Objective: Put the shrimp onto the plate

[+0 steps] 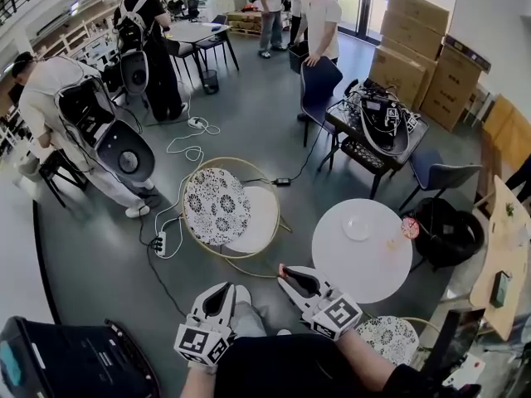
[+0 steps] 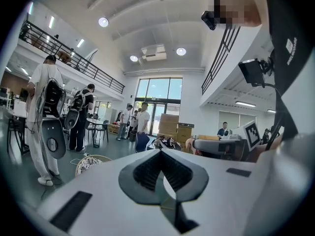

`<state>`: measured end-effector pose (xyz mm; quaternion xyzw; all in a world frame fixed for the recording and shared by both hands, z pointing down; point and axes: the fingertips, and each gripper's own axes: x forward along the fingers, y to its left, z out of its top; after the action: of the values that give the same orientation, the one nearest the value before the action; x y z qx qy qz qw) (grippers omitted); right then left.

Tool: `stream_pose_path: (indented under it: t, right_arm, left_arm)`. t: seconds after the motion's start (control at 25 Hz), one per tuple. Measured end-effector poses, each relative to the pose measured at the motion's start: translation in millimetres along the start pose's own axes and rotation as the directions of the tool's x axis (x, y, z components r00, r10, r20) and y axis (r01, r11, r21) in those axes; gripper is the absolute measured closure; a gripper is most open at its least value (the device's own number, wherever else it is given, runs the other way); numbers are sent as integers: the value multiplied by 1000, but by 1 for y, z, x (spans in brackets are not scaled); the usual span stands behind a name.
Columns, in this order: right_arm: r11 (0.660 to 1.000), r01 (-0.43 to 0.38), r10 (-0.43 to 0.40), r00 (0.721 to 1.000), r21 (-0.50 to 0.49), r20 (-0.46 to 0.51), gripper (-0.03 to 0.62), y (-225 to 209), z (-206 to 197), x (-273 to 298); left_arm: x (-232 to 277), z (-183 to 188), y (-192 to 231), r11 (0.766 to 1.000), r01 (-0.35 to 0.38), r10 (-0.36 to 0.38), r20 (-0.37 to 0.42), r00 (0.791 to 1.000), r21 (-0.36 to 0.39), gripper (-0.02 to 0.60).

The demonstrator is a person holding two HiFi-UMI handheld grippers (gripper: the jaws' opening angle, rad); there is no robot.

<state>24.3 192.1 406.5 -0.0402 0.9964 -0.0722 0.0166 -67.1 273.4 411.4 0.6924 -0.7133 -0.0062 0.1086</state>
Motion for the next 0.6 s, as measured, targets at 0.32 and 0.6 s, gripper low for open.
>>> stream_pose_path:
  t: [0.32, 0.6]
  right_arm:
    - [999, 32, -32, 999, -5, -1, 517, -28, -2, 22]
    - [998, 61, -61, 998, 7, -13, 517, -57, -3, 56]
  left_arm:
    - [32, 2, 23, 1000, 29, -29, 0, 1000, -9, 577]
    - [68, 9, 57, 999, 50, -50, -19, 999, -20, 577]
